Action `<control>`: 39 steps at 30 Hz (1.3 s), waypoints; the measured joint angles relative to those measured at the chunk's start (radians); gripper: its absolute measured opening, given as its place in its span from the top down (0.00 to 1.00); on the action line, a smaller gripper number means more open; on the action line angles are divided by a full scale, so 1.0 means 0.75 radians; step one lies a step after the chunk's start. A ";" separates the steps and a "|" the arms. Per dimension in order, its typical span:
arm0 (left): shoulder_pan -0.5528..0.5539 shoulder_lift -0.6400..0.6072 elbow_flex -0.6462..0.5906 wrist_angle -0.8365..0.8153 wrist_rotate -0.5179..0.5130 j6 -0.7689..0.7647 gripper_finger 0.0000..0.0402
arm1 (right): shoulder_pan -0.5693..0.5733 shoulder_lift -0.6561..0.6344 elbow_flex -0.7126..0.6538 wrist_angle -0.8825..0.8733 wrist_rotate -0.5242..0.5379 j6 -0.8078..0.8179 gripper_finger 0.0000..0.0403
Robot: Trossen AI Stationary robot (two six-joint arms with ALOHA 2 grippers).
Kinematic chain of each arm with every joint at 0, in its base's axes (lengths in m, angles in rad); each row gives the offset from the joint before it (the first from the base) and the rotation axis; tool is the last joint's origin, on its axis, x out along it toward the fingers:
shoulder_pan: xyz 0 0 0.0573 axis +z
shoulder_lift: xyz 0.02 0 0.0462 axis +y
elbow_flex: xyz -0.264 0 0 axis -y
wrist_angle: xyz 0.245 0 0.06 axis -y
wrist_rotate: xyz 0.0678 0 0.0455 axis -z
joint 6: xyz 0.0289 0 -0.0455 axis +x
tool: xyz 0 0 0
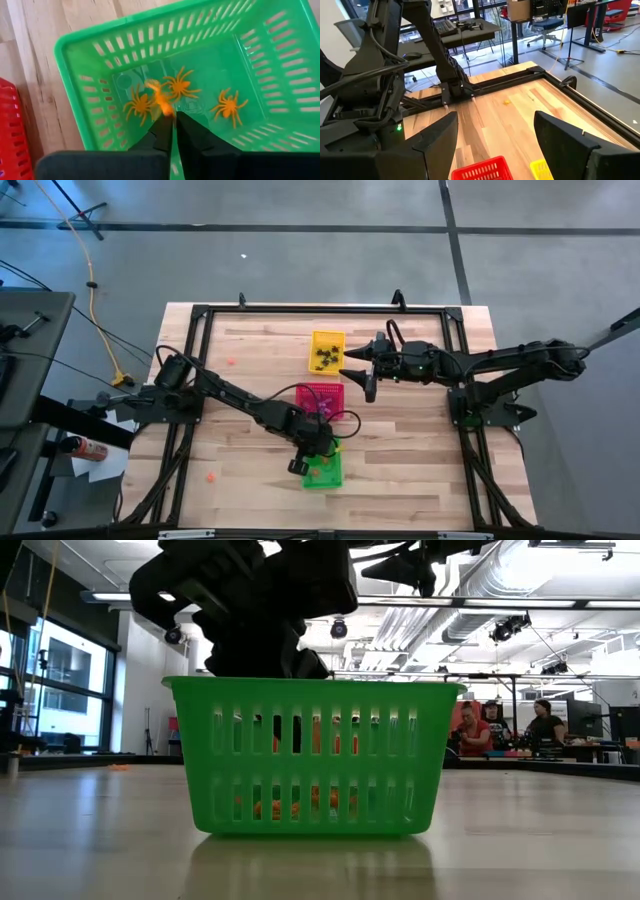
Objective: Sort Halloween decoration
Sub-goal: Put the orange spider toy into the green bin
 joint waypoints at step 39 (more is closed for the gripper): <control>0.176 -1.453 -0.790 0.540 -0.439 -0.278 0.56 | 0.001 0.000 0.000 0.173 -0.025 -0.087 0.36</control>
